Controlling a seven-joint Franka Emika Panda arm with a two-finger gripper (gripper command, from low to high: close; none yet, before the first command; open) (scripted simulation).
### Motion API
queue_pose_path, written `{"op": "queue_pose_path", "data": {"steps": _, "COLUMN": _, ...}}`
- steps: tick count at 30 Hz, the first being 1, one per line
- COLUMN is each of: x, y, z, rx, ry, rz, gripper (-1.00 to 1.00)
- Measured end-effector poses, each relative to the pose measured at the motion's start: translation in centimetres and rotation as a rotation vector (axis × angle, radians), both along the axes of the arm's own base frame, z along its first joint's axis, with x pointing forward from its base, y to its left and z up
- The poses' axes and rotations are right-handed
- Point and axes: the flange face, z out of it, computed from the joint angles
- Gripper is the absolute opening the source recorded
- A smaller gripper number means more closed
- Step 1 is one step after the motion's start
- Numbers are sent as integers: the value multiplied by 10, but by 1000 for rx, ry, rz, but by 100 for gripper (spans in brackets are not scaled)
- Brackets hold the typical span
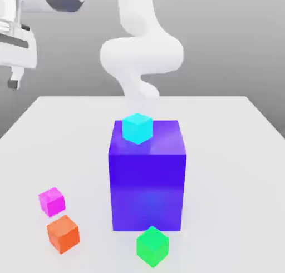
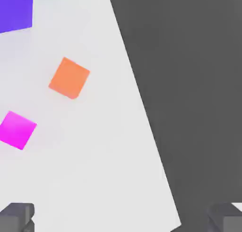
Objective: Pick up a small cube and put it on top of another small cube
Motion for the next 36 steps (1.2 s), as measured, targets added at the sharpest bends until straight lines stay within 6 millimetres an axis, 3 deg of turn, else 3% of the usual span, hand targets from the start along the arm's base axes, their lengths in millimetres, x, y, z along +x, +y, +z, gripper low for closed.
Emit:
{"op": "queue_pose_path", "data": {"steps": 7, "x": 1, "y": 7, "z": -104, "rx": -57, "ry": 157, "rz": 395, "gripper": 0}}
{"op": "queue_pose_path", "data": {"steps": 14, "x": -4, "y": 40, "z": -204, "rx": -82, "ry": 287, "rz": 836, "gripper": 0}}
{"op": "queue_pose_path", "data": {"steps": 19, "x": -5, "y": 45, "z": -264, "rx": -84, "ry": 301, "rz": 906, "gripper": 0}}
{"op": "queue_pose_path", "data": {"steps": 20, "x": -5, "y": 46, "z": -276, "rx": -84, "ry": 302, "rz": 908, "gripper": -100}}
{"op": "queue_pose_path", "data": {"steps": 27, "x": -6, "y": 47, "z": -280, "rx": -84, "ry": 306, "rz": 910, "gripper": -100}}
{"op": "queue_pose_path", "data": {"steps": 36, "x": 3, "y": 52, "z": -195, "rx": -76, "ry": 305, "rz": 961, "gripper": -100}}
